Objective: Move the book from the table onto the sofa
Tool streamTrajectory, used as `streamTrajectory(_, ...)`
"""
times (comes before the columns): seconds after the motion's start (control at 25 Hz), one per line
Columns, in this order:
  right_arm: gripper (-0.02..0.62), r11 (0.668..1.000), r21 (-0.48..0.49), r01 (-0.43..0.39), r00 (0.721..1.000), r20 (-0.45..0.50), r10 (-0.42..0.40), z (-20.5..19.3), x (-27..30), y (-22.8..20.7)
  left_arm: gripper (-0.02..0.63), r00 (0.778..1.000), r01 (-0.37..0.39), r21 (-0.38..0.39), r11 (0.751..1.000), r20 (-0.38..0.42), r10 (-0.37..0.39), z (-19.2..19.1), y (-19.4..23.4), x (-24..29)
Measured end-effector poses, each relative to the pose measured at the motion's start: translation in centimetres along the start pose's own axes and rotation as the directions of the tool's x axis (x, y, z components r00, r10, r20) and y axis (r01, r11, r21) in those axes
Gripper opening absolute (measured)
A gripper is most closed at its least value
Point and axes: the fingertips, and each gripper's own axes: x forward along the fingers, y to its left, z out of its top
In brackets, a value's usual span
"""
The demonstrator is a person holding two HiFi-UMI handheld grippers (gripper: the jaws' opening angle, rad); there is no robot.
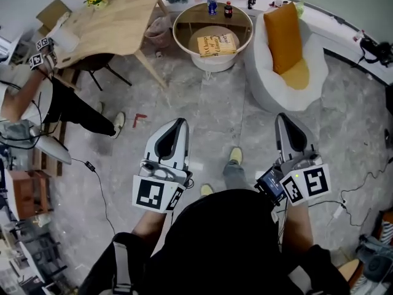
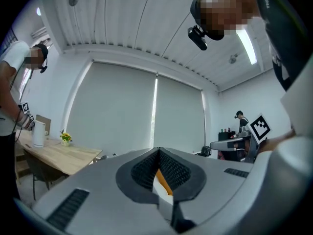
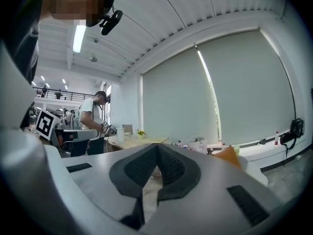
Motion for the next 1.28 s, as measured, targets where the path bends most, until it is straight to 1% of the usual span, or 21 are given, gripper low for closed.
streamTrajectory(0.12,0.006,0.999,0.048,-0.004,1.0,0.005,0.004,0.3,1.1,-3.0,0.011,1.0,0.02,0.042,0.999,-0.008,-0.019,0.4,-0.9,3.3)
streamTrajectory(0.24,0.006,0.999,0.045,-0.01,1.0,-0.002,0.01,0.8,2.5,-5.0,0.011,0.999,0.031,0.046,0.998,-0.008,-0.031,0.9,-1.4,5.8)
streamTrajectory(0.4,0.006,0.999,0.042,-0.03,1.0,-0.008,0.03,1.1,4.2,-7.2,0.011,0.999,0.015,0.047,0.999,-0.029,-0.014,0.8,-1.4,8.6)
streamTrajectory(0.52,0.006,0.998,0.046,-0.048,0.999,-0.006,0.048,1.5,5.4,-8.9,0.011,1.0,0.007,0.051,0.999,-0.008,-0.007,1.2,-1.4,10.4)
streamTrajectory(0.76,0.006,0.996,0.041,-0.085,0.996,-0.011,0.085,1.6,7.0,-11.2,0.011,0.999,-0.025,0.055,0.998,-0.024,0.026,1.3,-1.8,12.6)
streamTrajectory(0.96,0.006,0.994,0.054,-0.093,0.996,-0.006,0.093,1.4,7.8,-13.0,0.011,0.998,-0.051,0.057,0.997,-0.023,0.052,1.3,-2.1,13.8)
streamTrajectory(1.16,0.006,0.993,0.058,-0.098,0.995,-0.004,0.099,1.6,8.5,-13.6,0.011,0.997,-0.057,0.067,0.996,-0.04,0.06,1.1,-1.9,14.3)
streamTrajectory(1.28,0.006,0.994,0.061,-0.095,0.995,-0.002,0.095,1.7,9.1,-14.1,0.011,0.998,-0.058,0.078,0.995,-0.034,0.06,1.4,-1.8,14.8)
